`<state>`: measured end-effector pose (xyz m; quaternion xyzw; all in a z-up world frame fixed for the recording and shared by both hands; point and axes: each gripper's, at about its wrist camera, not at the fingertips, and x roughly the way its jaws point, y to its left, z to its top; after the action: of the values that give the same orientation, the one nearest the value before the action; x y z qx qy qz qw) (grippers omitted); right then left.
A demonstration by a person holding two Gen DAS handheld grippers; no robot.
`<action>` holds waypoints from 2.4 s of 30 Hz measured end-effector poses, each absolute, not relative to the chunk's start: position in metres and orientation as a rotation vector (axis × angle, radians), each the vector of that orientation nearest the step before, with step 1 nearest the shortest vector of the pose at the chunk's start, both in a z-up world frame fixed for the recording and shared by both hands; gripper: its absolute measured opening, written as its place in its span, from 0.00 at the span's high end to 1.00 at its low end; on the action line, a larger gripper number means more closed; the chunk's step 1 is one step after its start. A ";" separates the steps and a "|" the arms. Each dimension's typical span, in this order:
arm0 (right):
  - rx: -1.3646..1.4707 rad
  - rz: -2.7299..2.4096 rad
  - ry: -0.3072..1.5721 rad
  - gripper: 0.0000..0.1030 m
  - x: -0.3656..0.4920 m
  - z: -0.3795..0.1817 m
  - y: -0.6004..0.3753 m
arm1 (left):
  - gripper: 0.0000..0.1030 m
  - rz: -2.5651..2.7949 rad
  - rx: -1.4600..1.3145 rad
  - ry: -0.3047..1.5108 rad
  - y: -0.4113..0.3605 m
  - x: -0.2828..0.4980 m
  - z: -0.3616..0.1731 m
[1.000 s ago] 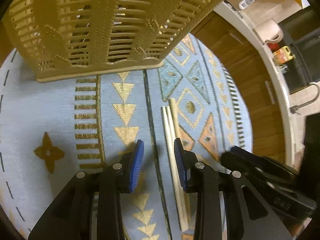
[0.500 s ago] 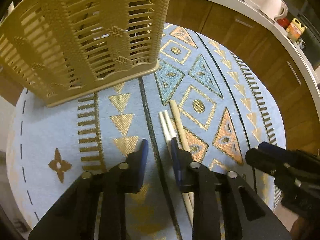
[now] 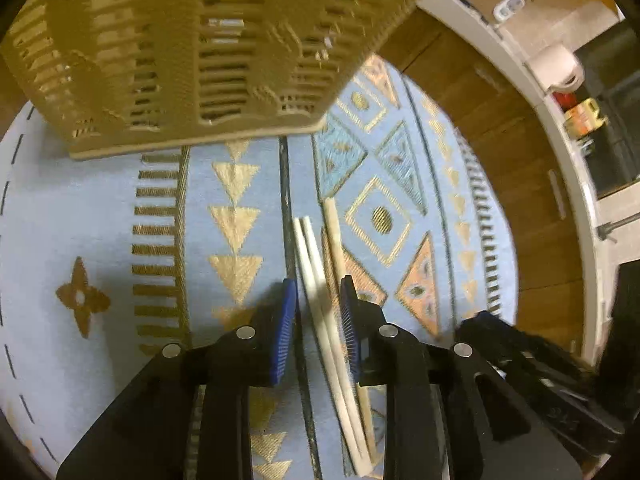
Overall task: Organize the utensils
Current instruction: 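Lower the left gripper onto a pair of wooden chopsticks while the right gripper approaches another chopstick, then close the left gripper on the chopsticks while the right gripper grasps a single chopstick, lift both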
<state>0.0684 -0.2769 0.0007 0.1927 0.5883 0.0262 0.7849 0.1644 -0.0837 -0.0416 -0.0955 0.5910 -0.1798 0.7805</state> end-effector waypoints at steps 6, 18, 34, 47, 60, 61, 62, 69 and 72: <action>0.435 0.031 1.269 0.67 0.055 -0.006 -0.291 | 0.81 -0.297 -0.066 1.237 -0.106 0.154 -0.040; 0.410 0.141 1.320 0.67 0.084 0.003 -0.274 | 1.00 -0.283 -0.022 1.320 -0.088 0.171 -0.032; 0.116 0.146 1.403 0.81 0.155 -0.019 -0.167 | 0.92 -0.419 -0.367 1.302 0.018 0.179 -0.017; 0.037 0.107 1.444 0.96 0.143 -0.015 -0.218 | 0.87 -0.396 -0.220 1.405 -0.060 0.194 -0.043; 0.076 0.220 1.515 0.96 0.159 -0.023 -0.224 | 0.91 -0.304 0.097 1.364 -0.097 0.177 -0.033; 0.076 0.228 1.499 0.96 0.165 -0.021 -0.233 | 0.91 -0.330 0.045 1.347 -0.087 0.176 -0.030; 0.080 0.238 1.476 0.96 0.168 -0.017 -0.242 | 0.91 -0.341 0.019 1.326 -0.081 0.174 -0.026; 0.177 0.328 1.212 0.96 0.146 0.045 -0.259 | 0.91 -0.446 -0.132 1.078 -0.030 0.143 0.035; 0.172 0.381 1.087 0.96 0.132 0.076 -0.256 | 0.91 -0.432 -0.143 0.999 -0.013 0.132 0.059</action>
<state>0.1319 -0.2559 0.0762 0.0813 0.5134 0.1800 0.8351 0.1318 -0.0135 0.0591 -0.0679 0.4750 -0.2054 0.8530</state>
